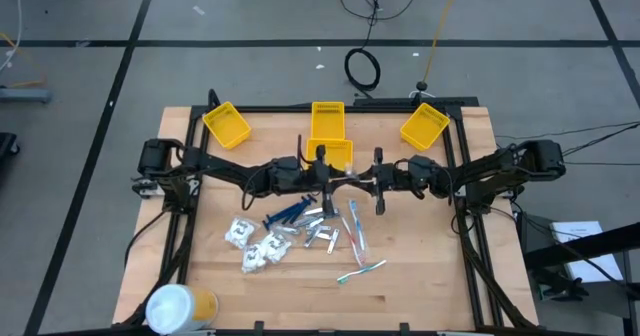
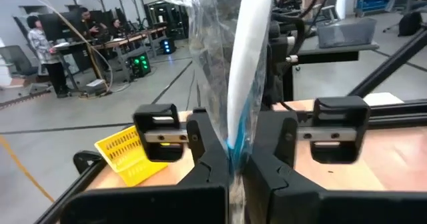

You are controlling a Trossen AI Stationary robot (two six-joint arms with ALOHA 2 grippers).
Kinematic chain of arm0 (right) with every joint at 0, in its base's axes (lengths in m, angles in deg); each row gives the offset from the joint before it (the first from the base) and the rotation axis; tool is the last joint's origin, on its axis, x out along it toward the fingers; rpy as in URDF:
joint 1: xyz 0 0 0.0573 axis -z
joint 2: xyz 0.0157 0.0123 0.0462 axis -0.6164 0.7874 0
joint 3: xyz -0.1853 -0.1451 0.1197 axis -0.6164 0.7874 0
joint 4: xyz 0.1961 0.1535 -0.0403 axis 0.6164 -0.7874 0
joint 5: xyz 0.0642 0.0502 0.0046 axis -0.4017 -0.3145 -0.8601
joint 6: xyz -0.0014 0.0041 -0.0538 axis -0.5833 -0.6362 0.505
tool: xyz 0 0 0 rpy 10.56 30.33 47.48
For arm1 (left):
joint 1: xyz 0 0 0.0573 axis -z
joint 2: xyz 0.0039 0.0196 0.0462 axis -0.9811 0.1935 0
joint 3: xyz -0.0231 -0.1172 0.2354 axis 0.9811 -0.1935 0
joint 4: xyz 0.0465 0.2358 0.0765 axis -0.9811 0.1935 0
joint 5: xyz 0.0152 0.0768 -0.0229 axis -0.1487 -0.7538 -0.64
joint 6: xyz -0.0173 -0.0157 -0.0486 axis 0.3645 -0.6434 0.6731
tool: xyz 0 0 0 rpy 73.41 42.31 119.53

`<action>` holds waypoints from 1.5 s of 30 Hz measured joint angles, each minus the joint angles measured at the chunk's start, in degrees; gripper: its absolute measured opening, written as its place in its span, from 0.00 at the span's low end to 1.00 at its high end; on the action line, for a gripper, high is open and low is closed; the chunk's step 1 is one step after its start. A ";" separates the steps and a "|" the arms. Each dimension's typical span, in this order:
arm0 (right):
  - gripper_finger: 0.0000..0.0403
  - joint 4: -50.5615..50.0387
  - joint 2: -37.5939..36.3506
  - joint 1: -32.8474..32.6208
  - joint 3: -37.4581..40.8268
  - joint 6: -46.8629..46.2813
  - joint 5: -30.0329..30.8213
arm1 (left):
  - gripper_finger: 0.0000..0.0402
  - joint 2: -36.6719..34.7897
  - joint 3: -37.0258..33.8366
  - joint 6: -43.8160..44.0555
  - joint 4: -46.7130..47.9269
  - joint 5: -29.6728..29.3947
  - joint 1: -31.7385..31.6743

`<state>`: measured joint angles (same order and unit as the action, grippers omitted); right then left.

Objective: Pick & Place Travel size toiletries
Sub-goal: Put the blue toothbrush into the left yellow bin

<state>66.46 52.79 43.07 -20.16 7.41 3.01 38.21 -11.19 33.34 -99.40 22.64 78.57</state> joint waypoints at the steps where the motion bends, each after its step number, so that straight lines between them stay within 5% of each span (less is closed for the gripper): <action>1: 0.15 -0.74 -0.02 0.02 0.00 -0.30 0.60 | 0.02 0.00 -0.06 0.15 -0.16 -0.38 -0.06; 8: 0.40 -3.90 -0.18 0.24 -0.16 -0.99 0.63 | 0.02 -4.79 -0.09 -1.85 7.56 -6.27 0.47; 14: 0.57 -9.31 -2.22 -0.26 0.47 -2.23 -0.05 | 0.03 -13.84 0.15 -1.95 18.87 -19.22 0.33; 25: 0.65 -18.78 -9.14 0.61 0.04 -2.49 0.73 | 0.02 -32.90 -9.13 11.53 42.79 -42.45 -1.58; 36: 0.63 -18.98 -9.56 0.61 0.11 -2.49 0.80 | 0.03 -52.84 -32.93 39.72 42.04 -49.57 -16.85; 45: 0.63 -18.70 -9.55 0.63 0.11 -2.40 1.04 | 0.04 -53.71 -36.63 42.17 41.62 -45.14 -30.11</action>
<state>47.76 43.24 43.71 -20.05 5.01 4.05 -15.51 -47.83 75.51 -57.78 -22.51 48.47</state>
